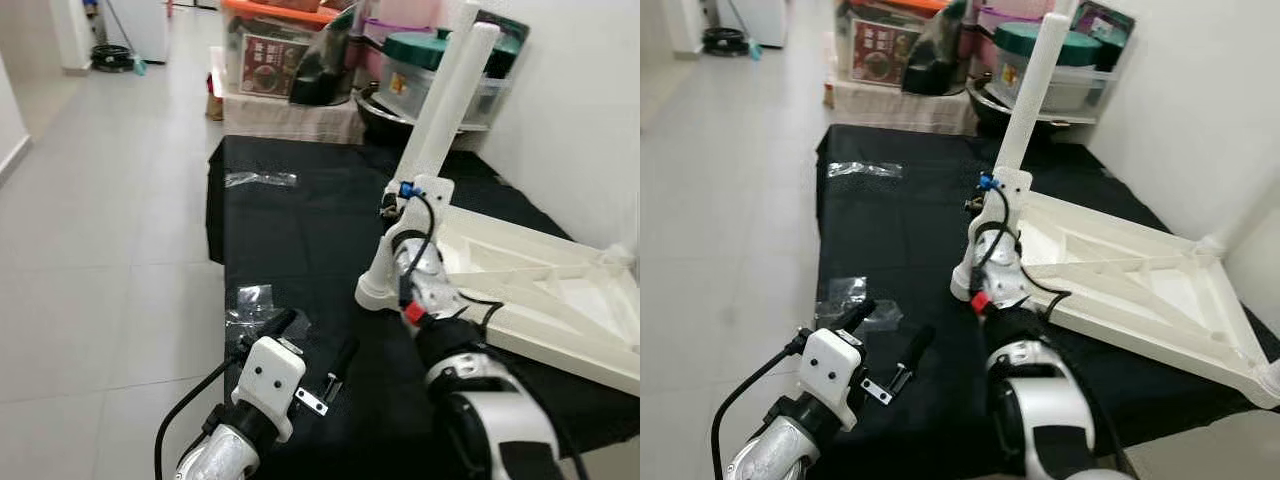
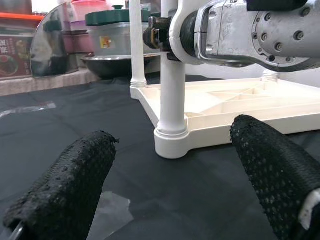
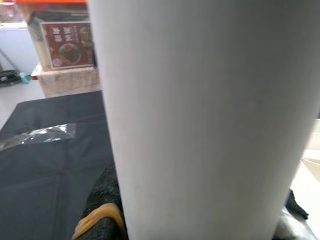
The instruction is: Building children table
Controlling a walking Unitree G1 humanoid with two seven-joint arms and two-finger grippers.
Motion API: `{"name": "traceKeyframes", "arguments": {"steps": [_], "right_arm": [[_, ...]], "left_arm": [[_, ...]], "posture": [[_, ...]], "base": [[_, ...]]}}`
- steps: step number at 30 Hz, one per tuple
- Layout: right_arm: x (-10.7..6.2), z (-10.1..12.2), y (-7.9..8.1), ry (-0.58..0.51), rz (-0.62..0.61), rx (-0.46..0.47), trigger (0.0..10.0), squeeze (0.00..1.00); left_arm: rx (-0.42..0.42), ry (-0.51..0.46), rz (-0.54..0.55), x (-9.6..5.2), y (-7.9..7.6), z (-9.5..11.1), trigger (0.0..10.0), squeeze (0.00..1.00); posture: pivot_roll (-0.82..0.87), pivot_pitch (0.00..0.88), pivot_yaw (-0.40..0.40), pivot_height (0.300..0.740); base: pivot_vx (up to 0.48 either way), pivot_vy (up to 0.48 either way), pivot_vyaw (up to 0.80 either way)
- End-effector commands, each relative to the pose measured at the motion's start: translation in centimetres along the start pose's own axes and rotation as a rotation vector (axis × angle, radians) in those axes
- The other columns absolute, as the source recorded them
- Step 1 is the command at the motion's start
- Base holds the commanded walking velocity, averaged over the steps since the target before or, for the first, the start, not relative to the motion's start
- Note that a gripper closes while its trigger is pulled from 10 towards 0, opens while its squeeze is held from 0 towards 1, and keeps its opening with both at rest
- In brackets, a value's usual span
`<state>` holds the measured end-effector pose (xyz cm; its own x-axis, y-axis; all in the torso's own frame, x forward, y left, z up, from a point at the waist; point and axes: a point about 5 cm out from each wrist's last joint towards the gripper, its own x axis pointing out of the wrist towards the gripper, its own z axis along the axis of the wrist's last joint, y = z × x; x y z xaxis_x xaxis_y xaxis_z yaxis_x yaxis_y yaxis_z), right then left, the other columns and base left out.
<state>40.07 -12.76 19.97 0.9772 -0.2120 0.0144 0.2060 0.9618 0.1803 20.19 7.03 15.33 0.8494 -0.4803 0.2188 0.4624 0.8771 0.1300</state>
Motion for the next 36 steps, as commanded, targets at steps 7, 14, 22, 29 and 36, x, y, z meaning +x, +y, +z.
{"name": "traceKeyframes", "arguments": {"steps": [7,14,22,29,36], "right_arm": [[-0.5,-1.1,1.3,-0.005,0.076,0.036,10.0,1.00],[-0.2,0.2,1.2,-0.026,0.595,0.096,10.0,0.00],[-1.7,-0.1,-0.4,0.106,1.149,0.130,10.0,0.00],[-3.0,-0.2,1.0,0.186,1.470,0.090,10.0,0.00],[-3.4,-0.2,2.4,0.189,1.529,0.093,0.0,0.00]], "left_arm": [[-0.008,0.030,-0.011,-0.1,-0.3,-0.6,10.0,0.00],[-0.009,0.029,-0.012,-0.1,-0.3,-0.6,10.0,0.00],[-0.006,0.026,-0.017,-0.1,-0.3,-0.5,10.0,0.00],[-0.009,0.024,-0.014,-0.2,-0.3,-0.4,10.0,0.00],[-0.008,0.025,-0.014,-0.1,-0.3,-0.3,10.0,0.00]], "posture": [[0.10,0.027,-0.142,0.740],[0.11,0.020,-0.139,0.740],[0.11,0.021,-0.139,0.740],[0.12,0.031,-0.141,0.740],[0.12,0.040,-0.142,0.740]], "base": [[0.000,0.000,0.00],[0.000,0.000,0.00],[0.000,0.000,0.00],[0.000,0.000,0.00],[0.000,0.000,0.00]]}}
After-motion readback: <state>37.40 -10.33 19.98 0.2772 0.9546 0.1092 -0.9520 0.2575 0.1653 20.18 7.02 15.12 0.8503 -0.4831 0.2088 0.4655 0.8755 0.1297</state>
